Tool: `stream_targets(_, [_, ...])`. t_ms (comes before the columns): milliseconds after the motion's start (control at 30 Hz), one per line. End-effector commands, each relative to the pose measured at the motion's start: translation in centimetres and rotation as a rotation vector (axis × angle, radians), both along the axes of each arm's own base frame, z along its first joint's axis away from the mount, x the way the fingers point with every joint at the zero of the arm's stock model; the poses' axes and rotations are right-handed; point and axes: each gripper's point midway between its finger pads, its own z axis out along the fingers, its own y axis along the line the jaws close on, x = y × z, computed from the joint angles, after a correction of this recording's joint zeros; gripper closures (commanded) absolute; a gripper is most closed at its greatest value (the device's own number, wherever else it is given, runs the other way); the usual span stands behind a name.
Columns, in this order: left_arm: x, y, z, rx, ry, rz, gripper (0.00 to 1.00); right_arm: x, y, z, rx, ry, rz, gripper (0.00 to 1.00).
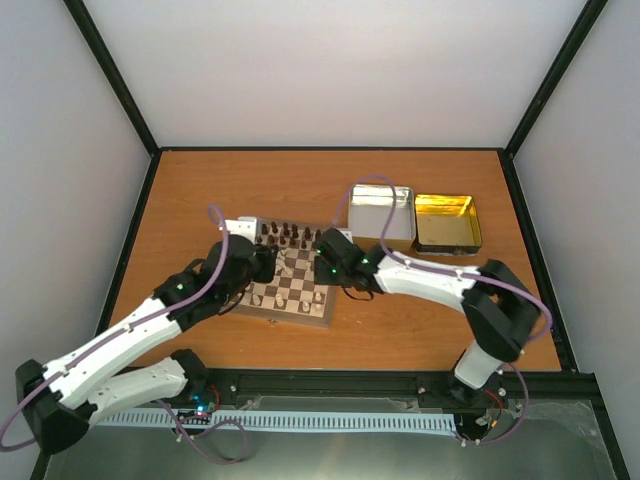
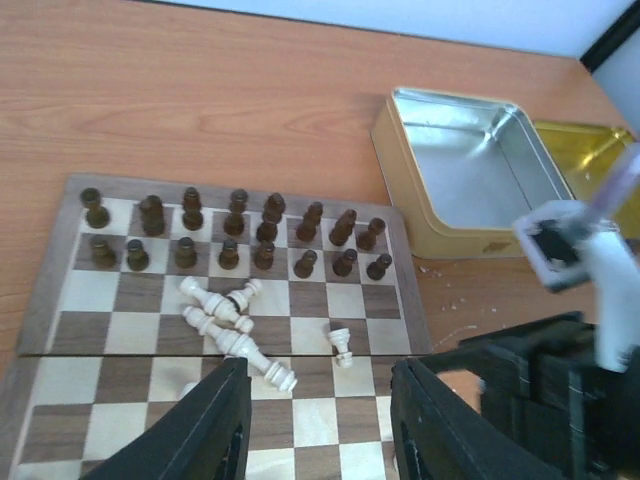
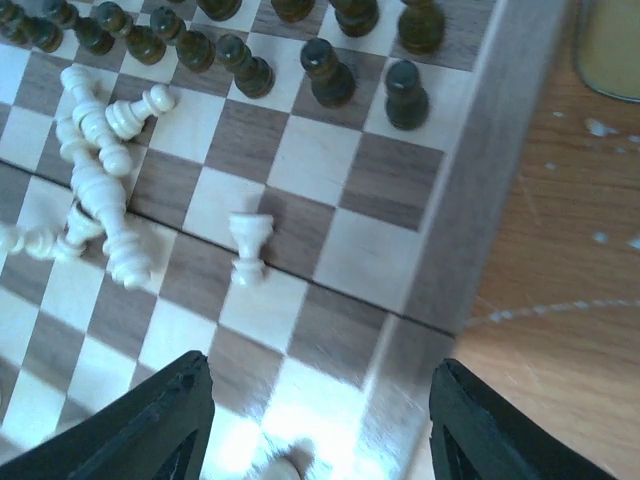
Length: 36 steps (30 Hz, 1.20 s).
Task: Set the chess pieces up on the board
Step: Pick up the chess piece from the chessboard.
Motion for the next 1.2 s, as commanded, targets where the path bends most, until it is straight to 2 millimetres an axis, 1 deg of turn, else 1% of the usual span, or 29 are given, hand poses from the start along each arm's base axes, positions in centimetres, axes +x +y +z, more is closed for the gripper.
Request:
stream_targets(0, [-0.9, 4.1, 0.0, -0.015, -0.028, 0.159, 0.6, 0.9, 1.9, -1.3, -0.075, 0.049, 0.016, 0.43])
stream_targets(33, [-1.1, 4.7, -0.1, -0.019, -0.034, 0.183, 0.61, 1.5, 2.6, -1.2, -0.075, 0.049, 0.008, 0.45])
stream_targets(100, [-1.7, 5.8, 0.1, -0.04, -0.047, 0.215, 0.6, 2.0, 3.2, -1.5, -0.092, 0.051, -0.003, 0.48])
stream_targets(167, [-2.0, 6.2, 0.4, -0.063, -0.058, 0.222, 0.6, 2.5, 3.7, -2.0, -0.111, 0.059, -0.015, 0.49])
stream_targets(333, [-2.1, 6.4, 1.1, -0.087, -0.081, 0.224, 0.58, 3.3, 4.5, -3.2, -0.165, 0.076, -0.019, 0.52])
stream_targets(433, [-2.2, 6.2, 1.0, -0.091, -0.073, 0.214, 0.58, 3.5, 4.7, -3.7, -0.194, 0.078, -0.03, 0.54])
stream_targets(600, [-2.4, 6.3, 0.4, -0.096, -0.062, 0.216, 0.58, 4.2, 4.8, -4.3, -0.236, 0.054, -0.04, 0.58])
stream_targets(733, [-2.5, 6.4, 0.6, -0.101, -0.066, 0.214, 0.58, 4.5, 4.6, -4.9, -0.279, 0.053, -0.047, 0.62])
stream_targets(800, [-2.5, 6.4, 0.6, -0.101, -0.067, 0.215, 0.58, 4.5, 4.5, -5.2, -0.284, 0.055, -0.053, 0.66])
stream_targets(967, [-2.4, 6.3, 0.5, -0.097, -0.062, 0.217, 0.58, 4.4, 4.7, -4.9, -0.241, 0.054, -0.069, 0.78])
stream_targets(1067, [-2.3, 6.1, 0.4, -0.095, -0.058, 0.209, 0.57, 4.6, 5.2, -4.1, -0.176, 0.027, -0.083, 0.79])
stream_targets(1167, [-2.3, 5.3, 0.4, -0.106, -0.053, 0.172, 0.5, 4.7, 5.4, -2.5, -0.082, -0.009, -0.114, 0.79])
